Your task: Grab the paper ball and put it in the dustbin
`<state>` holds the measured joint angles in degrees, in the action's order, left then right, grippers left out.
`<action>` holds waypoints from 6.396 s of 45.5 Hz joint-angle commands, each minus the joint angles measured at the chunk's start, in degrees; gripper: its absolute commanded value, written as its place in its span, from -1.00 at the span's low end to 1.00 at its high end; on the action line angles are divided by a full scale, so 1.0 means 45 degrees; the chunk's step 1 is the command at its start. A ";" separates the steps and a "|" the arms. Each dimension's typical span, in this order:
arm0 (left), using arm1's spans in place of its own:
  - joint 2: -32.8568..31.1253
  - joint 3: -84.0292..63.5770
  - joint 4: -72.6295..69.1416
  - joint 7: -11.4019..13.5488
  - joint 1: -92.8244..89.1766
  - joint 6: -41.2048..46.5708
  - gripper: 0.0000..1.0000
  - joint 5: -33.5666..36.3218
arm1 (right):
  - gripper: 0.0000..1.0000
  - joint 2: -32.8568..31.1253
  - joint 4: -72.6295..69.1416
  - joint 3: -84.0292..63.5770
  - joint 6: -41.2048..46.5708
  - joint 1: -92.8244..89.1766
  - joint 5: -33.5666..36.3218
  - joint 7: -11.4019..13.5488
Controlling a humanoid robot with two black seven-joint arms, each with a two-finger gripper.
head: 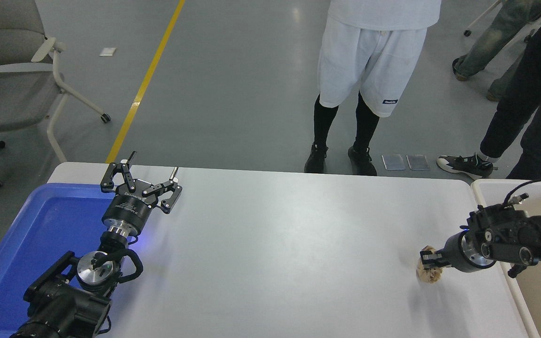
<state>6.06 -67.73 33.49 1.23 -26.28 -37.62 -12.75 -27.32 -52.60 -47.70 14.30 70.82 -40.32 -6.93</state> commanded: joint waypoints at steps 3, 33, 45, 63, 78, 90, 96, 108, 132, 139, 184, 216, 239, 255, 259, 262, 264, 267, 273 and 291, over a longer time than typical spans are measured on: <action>0.0000 -0.0008 0.0000 0.0000 0.0000 0.0000 0.98 0.0000 | -1.00 -0.1077 -0.1687 -0.0786 0.0085 0.2305 -0.0180 -0.0217; 0.0000 0.0011 0.0000 0.0000 0.0000 0.0000 0.98 0.0000 | -1.00 -0.2346 -0.5263 -0.2643 0.3208 1.0275 0.0035 -0.0217; 0.0000 -0.0008 0.0000 0.0000 0.0000 0.0000 0.98 0.0000 | -1.00 -0.2854 -0.5380 -0.2896 0.4986 1.2482 0.0015 -0.0217; 0.0000 -0.0008 0.0000 0.0000 0.0000 0.0000 0.98 0.0000 | -1.00 -0.3127 -0.4933 -0.3249 0.4870 1.2252 0.0035 -0.0197; 0.0000 0.0011 0.0000 0.0000 0.0000 0.0000 0.98 0.0000 | -1.00 -0.4827 -0.0658 -0.3132 0.3932 0.8327 0.1518 -0.0197; 0.0000 -0.0008 0.0000 0.0000 0.0000 0.0000 0.98 0.0000 | -1.00 -0.5393 0.3075 -0.2000 0.2724 0.4558 0.3373 -0.0197; 0.0000 -0.0008 0.0000 0.0000 0.0000 0.0000 0.98 0.0000 | -1.00 -0.5413 0.3857 -0.1101 0.1200 0.2721 0.4213 -0.0178; 0.0000 -0.0008 0.0000 0.0000 0.0000 0.0000 0.98 0.0000 | -1.00 -0.5121 0.5205 -0.0241 -0.1164 -0.0190 0.6615 -0.0139; 0.0000 -0.0008 0.0000 0.0000 0.0000 -0.0019 0.98 0.0000 | -1.00 -0.1450 0.9872 0.4230 -0.3177 -0.7084 0.6988 -0.0139; 0.0000 -0.0008 0.0000 0.0000 0.0000 0.0000 0.98 0.0000 | -1.00 -0.0960 1.0225 0.5266 -0.3489 -0.7769 0.6851 -0.0100; 0.0000 -0.0008 0.0000 0.0000 0.0000 0.0000 0.98 0.0000 | 1.00 -0.0374 1.0030 0.5716 -0.3802 -0.8415 0.6812 -0.0100; 0.0000 -0.0008 0.0000 0.0000 0.0000 0.0000 0.98 0.0000 | 1.00 -0.5197 0.4014 1.0363 -0.3763 -0.4490 0.6832 -0.0139; 0.0000 -0.0008 0.0000 0.0000 0.0000 0.0000 0.98 0.0000 | 1.00 -0.4223 0.2414 2.1337 -0.2279 -0.5952 0.6792 -0.0295; 0.0000 -0.0008 0.0000 0.0000 0.0000 0.0000 0.98 0.0000 | 1.00 -0.1938 0.1456 2.5012 -0.2220 -0.7027 0.6773 -0.3985; 0.0000 -0.0008 0.0000 0.0000 0.0000 0.0000 0.98 0.0000 | 1.00 -0.1820 0.1124 2.5052 -0.1870 -0.7437 0.6773 -0.4045; 0.0000 -0.0008 0.0000 0.0000 0.0000 0.0000 0.98 0.0000 | 1.00 -0.1586 0.1104 2.5072 -0.1226 -0.7749 0.6773 -0.4045; 0.0000 -0.0008 0.0000 0.0000 0.0000 0.0000 0.98 0.0000 | 1.00 -0.1390 0.1104 2.5111 -0.0913 -0.8003 0.6773 -0.4045; 0.0000 -0.0008 0.0000 0.0000 0.0000 0.0000 0.98 0.0000 | 1.00 -0.1117 0.1104 2.5111 -0.0794 -0.8432 0.6773 -0.4045; 0.0000 -0.0008 0.0000 0.0000 0.0000 0.0000 0.98 0.0000 | 1.00 -0.0707 0.1065 2.5111 -0.0736 -0.9351 0.6773 -0.4084; 0.0000 -0.0008 0.0000 0.0000 0.0000 0.0000 0.98 0.0000 | 1.00 -0.0511 0.1416 2.5052 -0.0736 -1.1090 0.6792 -0.4182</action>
<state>6.06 -67.76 33.48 1.23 -26.28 -37.61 -12.74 -30.41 -46.79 64.59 10.64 24.67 -9.85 -25.41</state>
